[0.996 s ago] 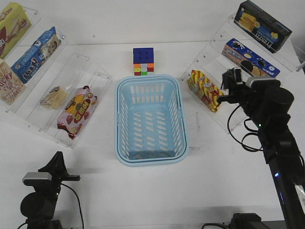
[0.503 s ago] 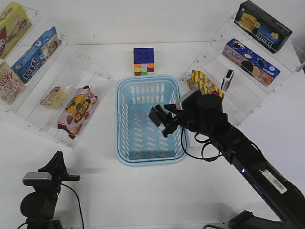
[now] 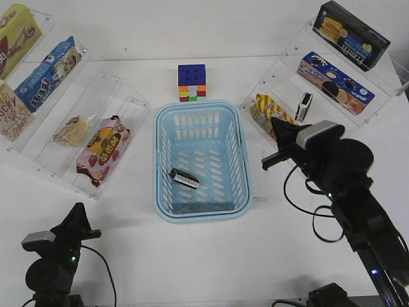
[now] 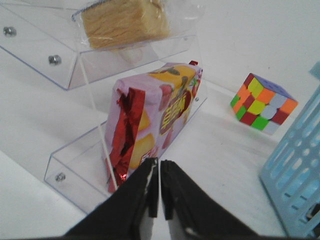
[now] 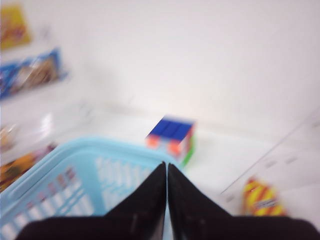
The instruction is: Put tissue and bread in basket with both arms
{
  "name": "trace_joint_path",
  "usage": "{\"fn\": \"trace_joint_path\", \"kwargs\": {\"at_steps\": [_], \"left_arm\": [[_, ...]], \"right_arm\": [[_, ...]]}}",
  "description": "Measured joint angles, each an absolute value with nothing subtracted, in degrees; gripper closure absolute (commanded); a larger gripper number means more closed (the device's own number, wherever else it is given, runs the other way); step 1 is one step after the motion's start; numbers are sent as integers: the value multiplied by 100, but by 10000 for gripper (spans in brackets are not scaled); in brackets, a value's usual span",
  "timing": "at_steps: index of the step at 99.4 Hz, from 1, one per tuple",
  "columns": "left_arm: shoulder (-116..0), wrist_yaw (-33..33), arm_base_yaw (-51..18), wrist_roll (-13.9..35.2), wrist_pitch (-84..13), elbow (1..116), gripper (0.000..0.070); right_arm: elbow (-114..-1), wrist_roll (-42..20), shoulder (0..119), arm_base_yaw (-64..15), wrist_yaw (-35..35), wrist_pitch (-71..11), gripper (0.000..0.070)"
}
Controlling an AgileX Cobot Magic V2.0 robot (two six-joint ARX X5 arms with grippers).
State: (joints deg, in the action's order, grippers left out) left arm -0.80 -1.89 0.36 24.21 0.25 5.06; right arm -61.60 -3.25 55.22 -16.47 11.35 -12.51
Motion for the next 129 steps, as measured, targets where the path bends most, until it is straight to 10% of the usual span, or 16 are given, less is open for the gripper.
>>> {"fn": "trace_joint_path", "kwargs": {"at_steps": [19,36,52,59,113,124,129], "left_arm": [[-808,-189,36,2342,-421,1931,699],[-2381,-189,36,1061,-974,3201,683],[-3922,-172,38,-591,-1052,4189,183],[-4528,-84,36,-1155,-1057,4523,104],[-7397,602,25,-2770,-539,5922,123],[-7708,663,25,-2799,-217,5922,670],[-7708,670,23,-2797,-198,5922,694]], "right_arm": [[-4125,-207,4248,-1531,880,-19,699],[-3336,-248,4143,-1540,751,25,699],[-3350,-351,4106,-1568,770,344,699],[-3358,-392,4095,-1568,770,379,699],[-3358,-458,4099,-1564,768,327,699],[-3358,-458,4099,-1564,768,327,699],[-3358,-458,4099,-1564,768,327,699]]}}
